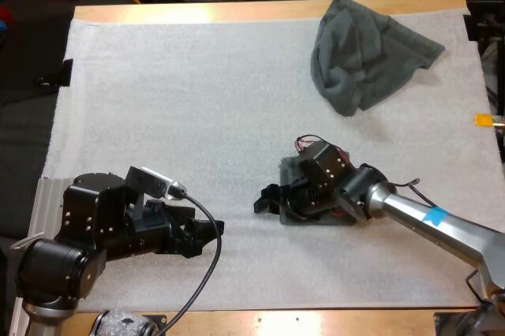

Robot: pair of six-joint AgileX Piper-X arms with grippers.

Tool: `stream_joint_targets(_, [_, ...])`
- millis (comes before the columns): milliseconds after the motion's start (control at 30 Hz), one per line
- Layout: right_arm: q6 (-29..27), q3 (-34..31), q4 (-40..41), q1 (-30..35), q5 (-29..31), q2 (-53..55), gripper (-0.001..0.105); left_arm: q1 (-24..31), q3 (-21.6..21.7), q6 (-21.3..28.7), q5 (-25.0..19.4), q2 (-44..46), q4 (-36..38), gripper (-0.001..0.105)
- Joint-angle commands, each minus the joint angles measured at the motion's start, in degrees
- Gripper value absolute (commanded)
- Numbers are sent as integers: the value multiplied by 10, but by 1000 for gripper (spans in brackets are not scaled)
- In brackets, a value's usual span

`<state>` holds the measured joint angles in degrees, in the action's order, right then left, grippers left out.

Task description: Pick towel from pile, fold and stack

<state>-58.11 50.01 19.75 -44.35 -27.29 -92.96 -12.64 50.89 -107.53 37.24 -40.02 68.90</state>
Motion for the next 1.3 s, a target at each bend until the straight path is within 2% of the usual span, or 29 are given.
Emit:
stream_joint_targets(0, [-4,5,-3,1,-9,17,72,-2,3,0,-5,-2,1,65])
stream_joint_targets(167, [-4,5,-3,2,8,61,72,-2,3,0,-5,-2,1,65])
stream_joint_targets(333, [-4,5,13,2,53,114,72,-2,3,0,-5,-2,1,65])
stream_joint_targets(533, [-13,5,73,2,132,185,72,-2,3,0,-5,-2,1,65])
stream_joint_targets(800, [-68,5,197,2,207,288,72,-2,3,0,-5,-2,1,65])
stream_joint_targets(1000, [-77,5,264,2,223,376,72,-2,3,0,-5,-2,1,65])
stream_joint_targets(1267, [-77,5,292,2,226,486,72,-2,3,0,-5,-2,1,65])
